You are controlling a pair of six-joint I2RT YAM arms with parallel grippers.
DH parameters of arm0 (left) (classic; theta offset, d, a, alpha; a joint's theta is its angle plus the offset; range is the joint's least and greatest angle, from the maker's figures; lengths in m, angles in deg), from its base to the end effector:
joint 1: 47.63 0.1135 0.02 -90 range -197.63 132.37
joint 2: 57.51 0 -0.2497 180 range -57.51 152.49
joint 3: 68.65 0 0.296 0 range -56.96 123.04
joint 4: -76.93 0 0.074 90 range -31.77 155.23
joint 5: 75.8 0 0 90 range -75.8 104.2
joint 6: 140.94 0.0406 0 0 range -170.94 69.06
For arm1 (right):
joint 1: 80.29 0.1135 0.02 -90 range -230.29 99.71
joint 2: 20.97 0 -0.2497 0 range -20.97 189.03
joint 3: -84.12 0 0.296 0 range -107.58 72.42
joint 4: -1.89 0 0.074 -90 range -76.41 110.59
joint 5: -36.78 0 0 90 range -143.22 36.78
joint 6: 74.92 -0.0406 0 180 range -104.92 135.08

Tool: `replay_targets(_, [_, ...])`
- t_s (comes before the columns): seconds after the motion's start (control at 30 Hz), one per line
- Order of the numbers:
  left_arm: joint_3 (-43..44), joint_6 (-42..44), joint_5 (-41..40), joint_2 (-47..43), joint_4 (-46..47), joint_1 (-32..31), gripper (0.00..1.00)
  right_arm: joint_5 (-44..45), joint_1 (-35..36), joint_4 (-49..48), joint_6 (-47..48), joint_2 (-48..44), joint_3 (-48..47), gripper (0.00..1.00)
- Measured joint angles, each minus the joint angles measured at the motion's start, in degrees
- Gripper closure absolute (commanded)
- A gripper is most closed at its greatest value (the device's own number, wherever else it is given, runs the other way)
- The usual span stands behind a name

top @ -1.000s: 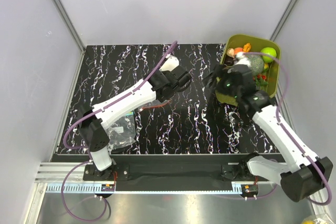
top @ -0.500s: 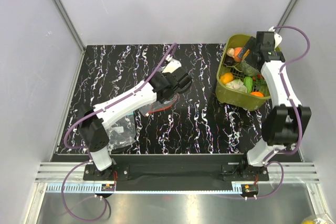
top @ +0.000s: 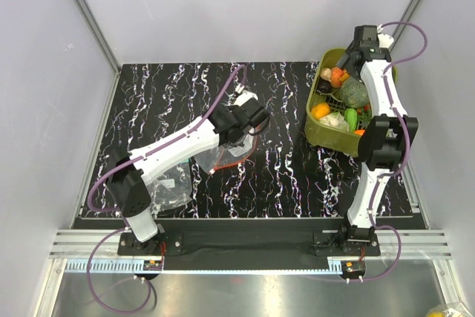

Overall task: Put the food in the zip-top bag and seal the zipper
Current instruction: Pick up the fake fruit from the bin.

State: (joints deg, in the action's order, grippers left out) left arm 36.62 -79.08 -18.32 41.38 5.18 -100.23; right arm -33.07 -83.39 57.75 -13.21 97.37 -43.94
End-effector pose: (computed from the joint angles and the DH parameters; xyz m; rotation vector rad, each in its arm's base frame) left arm 0.2590 -0.3028 0.2947 0.3664 2.4268 0.1979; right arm 0.5065 -0.0414 0.3024 0.7863 2.1855 -0.1983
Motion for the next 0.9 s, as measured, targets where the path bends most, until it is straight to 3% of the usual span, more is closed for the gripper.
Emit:
replay_targets(0.27, [-6.29, -0.44, 2.16, -5.27, -0.2, -0.07, 1.0, 1.6, -4.5, 4.66, 0.42, 2.32, -7.02, 0.0])
replay_targets(0.47, [-6.71, -0.68, 1.66, -8.39, -1.38, -0.04, 1.0, 0.83, -7.02, 10.27, -0.13, 12.13, -16.0, 0.0])
replay_targets(0.6, [-5.07, -1.44, 1.73, -7.89, -4.61, -0.04, 1.0, -4.74, -6.6, 8.72, -1.18, 10.71, -8.9, 0.0])
replay_targets(0.77, [1.86, -2.23, 1.66, -6.27, -7.93, -0.04, 1.0, -12.2, -6.58, 8.94, -3.04, -1.18, 7.41, 0.0])
replay_targets(0.9, [3.23, -2.08, 1.6, -6.1, -8.66, -0.04, 1.0, -14.73, -6.27, 13.99, -3.32, -10.16, 12.76, 0.0])
